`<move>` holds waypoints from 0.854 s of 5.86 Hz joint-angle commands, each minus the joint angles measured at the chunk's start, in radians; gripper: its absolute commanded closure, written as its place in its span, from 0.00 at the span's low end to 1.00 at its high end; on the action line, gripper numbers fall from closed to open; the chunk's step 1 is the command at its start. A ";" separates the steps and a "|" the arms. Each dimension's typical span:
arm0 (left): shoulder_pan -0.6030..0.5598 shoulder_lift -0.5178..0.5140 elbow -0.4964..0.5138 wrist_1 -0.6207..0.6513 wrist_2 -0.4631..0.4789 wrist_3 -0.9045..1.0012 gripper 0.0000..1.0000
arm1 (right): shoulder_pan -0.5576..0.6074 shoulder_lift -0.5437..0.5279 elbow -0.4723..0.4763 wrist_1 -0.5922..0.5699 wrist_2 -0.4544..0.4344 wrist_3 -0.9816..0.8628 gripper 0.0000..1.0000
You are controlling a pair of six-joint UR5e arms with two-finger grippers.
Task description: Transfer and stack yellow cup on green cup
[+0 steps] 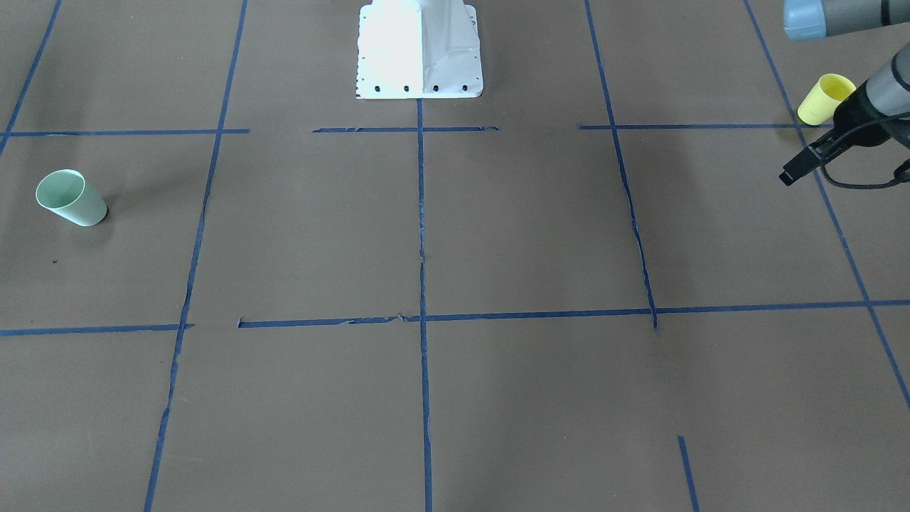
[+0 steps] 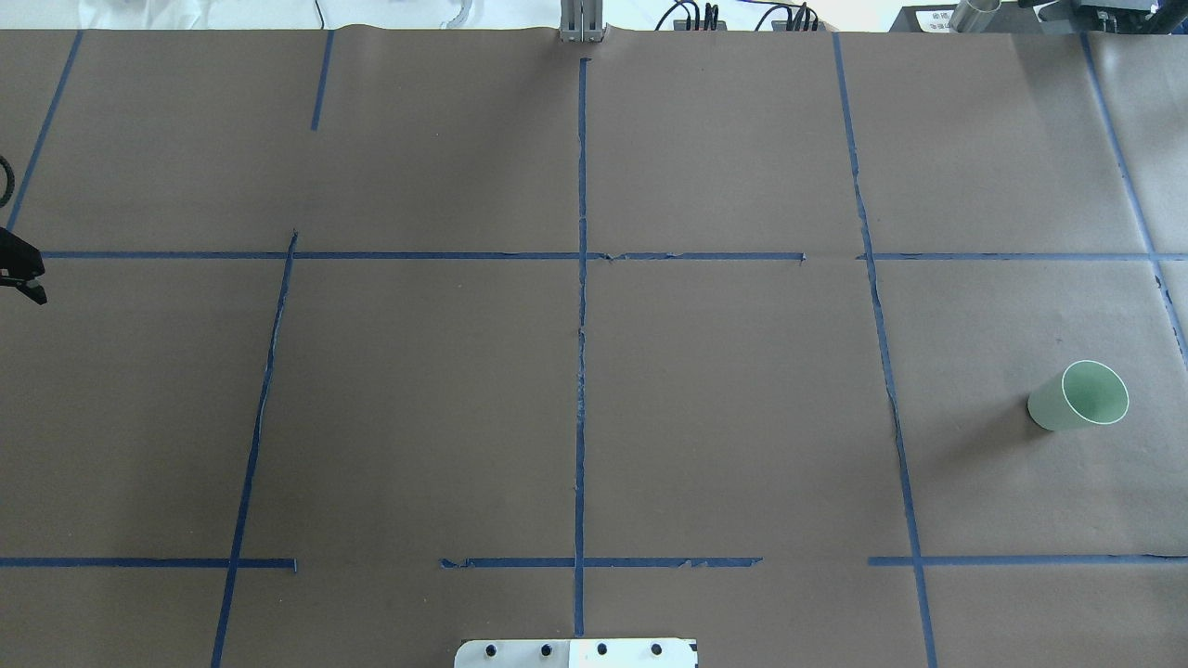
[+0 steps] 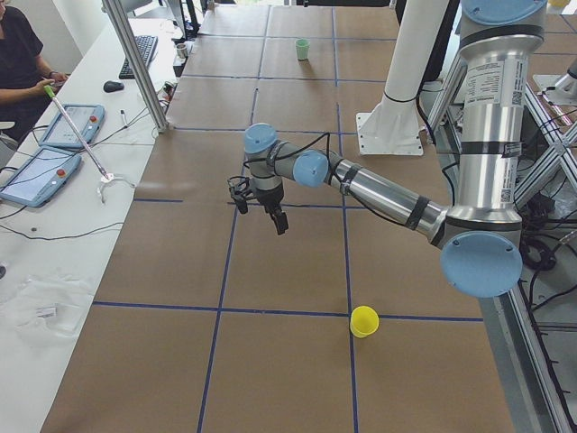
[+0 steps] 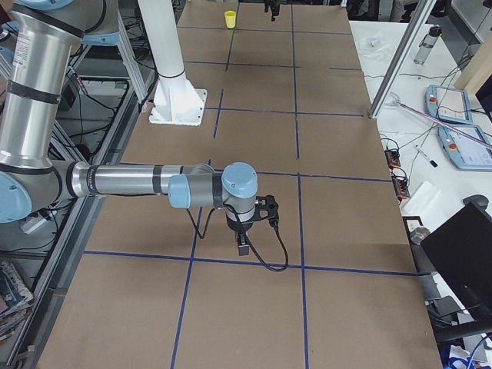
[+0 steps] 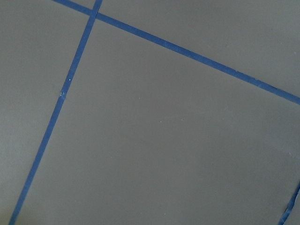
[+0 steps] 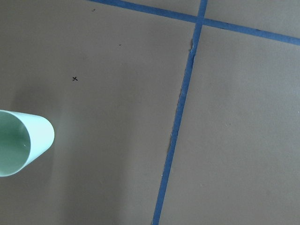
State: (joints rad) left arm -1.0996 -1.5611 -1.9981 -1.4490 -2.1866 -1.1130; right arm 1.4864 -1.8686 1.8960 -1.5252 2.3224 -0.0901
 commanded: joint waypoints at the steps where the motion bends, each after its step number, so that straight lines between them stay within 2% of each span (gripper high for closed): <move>1: 0.117 0.013 -0.022 0.013 0.225 -0.294 0.00 | 0.000 -0.009 -0.006 0.000 -0.017 -0.002 0.00; 2: 0.189 0.086 -0.083 0.074 0.297 -0.420 0.00 | -0.002 -0.011 -0.005 0.000 -0.023 -0.002 0.00; 3: 0.263 0.123 -0.158 0.195 0.385 -0.597 0.00 | -0.002 -0.006 -0.006 0.000 -0.034 -0.003 0.00; 4: 0.341 0.133 -0.177 0.234 0.431 -0.772 0.00 | -0.002 -0.004 0.001 0.003 -0.035 -0.005 0.00; 5: 0.466 0.154 -0.173 0.304 0.543 -1.017 0.00 | -0.002 0.000 0.000 0.005 -0.047 -0.005 0.00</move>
State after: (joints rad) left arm -0.7417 -1.4269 -2.1641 -1.2099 -1.7371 -1.9111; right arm 1.4850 -1.8721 1.8952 -1.5219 2.2845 -0.0946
